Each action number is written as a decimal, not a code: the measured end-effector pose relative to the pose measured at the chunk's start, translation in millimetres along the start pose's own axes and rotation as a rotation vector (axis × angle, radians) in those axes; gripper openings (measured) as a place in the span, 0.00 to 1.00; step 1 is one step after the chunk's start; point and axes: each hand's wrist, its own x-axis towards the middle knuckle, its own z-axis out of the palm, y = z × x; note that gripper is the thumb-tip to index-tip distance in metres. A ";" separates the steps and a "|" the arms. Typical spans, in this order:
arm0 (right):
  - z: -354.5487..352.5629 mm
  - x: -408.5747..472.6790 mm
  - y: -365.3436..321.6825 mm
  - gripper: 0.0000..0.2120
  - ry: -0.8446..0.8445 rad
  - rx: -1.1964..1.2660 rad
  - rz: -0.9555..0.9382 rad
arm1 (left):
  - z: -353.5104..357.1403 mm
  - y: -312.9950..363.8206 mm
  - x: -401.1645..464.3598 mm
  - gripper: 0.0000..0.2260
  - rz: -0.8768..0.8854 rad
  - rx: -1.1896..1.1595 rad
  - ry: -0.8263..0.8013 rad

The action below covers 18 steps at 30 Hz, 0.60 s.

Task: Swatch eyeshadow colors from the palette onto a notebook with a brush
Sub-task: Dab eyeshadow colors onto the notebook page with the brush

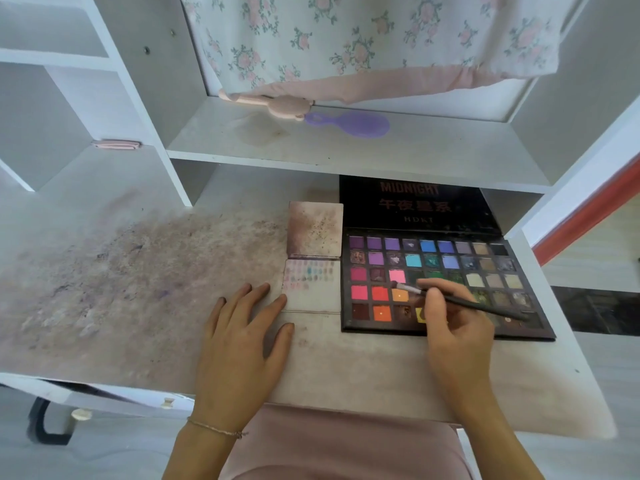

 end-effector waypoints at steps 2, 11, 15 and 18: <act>-11.9 1.2 3.0 0.10 0.022 -0.015 0.014 | 1.4 2.3 0.0 0.23 -0.023 -0.014 0.008; -38.6 7.0 13.5 0.15 0.030 -0.176 0.036 | 8.7 12.5 -0.4 0.20 -0.055 -0.036 0.130; -33.8 7.5 11.9 0.11 -0.041 -0.260 -0.028 | 11.2 9.5 -2.0 0.19 -0.024 -0.004 0.124; -32.9 8.5 13.2 0.09 -0.075 -0.273 -0.028 | 12.6 8.4 -2.6 0.19 -0.023 0.001 0.114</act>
